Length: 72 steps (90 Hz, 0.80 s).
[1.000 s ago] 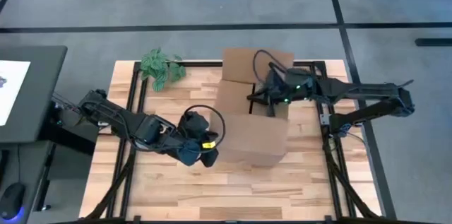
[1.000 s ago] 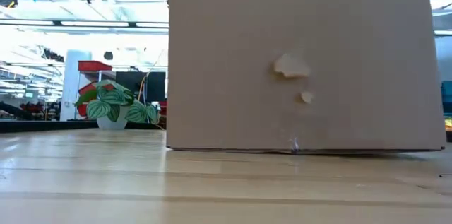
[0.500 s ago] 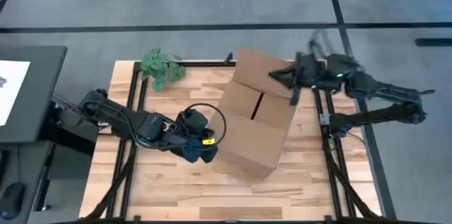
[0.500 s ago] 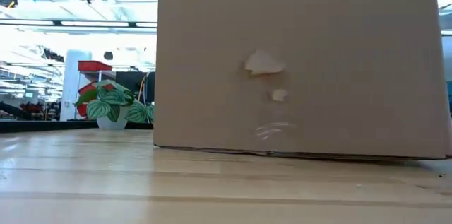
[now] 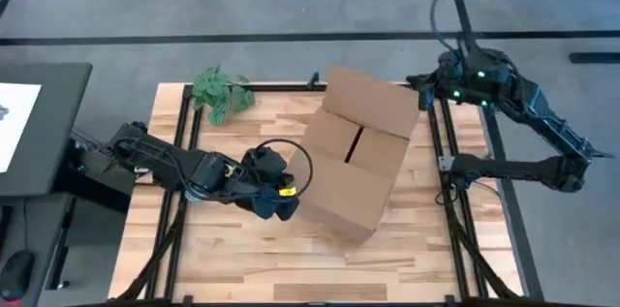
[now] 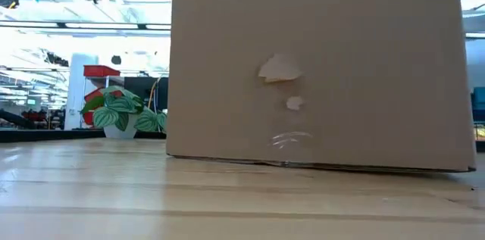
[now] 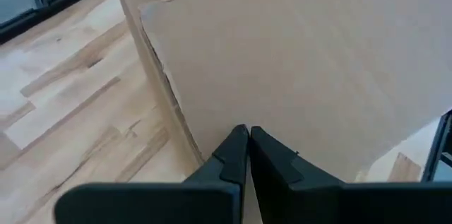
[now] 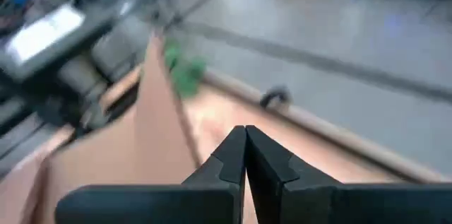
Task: Wrap mug
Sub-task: Close the box
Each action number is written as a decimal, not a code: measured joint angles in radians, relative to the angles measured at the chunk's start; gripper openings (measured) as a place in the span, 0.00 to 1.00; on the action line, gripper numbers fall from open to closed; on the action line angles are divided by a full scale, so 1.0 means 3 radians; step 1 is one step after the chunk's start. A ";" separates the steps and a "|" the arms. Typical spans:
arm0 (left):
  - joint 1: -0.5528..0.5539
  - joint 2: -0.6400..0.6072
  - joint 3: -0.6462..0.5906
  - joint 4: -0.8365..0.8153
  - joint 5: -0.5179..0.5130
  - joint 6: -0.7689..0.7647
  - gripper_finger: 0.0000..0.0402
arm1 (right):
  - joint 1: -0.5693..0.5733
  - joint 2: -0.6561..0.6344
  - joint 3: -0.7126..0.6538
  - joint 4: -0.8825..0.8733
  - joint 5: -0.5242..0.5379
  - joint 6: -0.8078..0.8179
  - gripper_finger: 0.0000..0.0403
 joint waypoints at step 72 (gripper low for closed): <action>0.0893 0.0003 0.0000 0.0094 0.0023 0.1552 0.00 | 0.0724 0.0317 -0.0006 -0.0157 -0.1378 0.0146 0.00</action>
